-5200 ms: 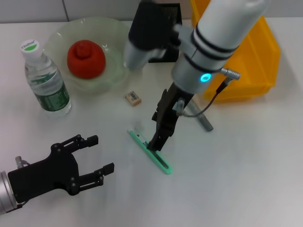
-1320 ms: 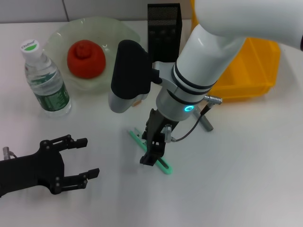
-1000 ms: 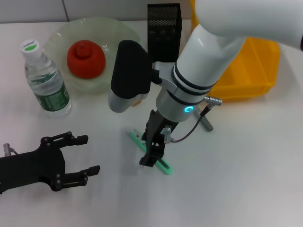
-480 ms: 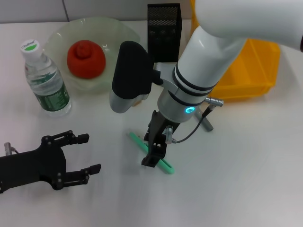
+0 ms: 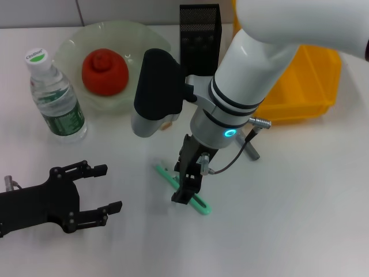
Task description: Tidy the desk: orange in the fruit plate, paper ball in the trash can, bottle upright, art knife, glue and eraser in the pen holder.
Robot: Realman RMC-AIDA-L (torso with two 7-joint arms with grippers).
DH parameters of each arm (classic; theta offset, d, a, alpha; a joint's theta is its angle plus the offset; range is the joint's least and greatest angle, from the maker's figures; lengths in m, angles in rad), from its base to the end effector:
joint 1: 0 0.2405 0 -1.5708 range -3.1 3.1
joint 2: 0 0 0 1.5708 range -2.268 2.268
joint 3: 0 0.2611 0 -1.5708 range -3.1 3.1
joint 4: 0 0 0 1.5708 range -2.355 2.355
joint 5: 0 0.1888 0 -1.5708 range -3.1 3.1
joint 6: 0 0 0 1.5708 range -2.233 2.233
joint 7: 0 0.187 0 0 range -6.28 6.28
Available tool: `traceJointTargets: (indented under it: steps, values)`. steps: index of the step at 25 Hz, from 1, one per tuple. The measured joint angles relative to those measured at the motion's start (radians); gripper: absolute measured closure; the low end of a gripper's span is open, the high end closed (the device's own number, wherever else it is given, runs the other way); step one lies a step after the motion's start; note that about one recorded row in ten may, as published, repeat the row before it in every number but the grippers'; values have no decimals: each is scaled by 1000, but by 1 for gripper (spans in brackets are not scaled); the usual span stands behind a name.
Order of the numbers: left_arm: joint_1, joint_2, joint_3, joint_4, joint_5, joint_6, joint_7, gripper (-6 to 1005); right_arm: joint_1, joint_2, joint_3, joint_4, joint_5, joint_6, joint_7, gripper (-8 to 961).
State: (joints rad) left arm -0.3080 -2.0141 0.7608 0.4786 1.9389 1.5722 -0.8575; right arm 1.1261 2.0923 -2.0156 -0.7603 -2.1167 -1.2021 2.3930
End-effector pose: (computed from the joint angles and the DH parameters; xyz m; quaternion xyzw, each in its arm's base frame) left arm -0.3104 0.2510 -0.0475 -0.9573 -0.1186 -0.2054 0.1652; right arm 0.1184 0.3320 -0.1712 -0.9682 0.0603 -0.2428 0.0019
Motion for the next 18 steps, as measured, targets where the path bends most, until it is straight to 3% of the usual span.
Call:
traceJointTargets:
  steps: [18]
  values:
    - [2, -2, -1, -5, 0, -2, 0, 197, 1, 0, -10, 10, 0, -5, 3, 303]
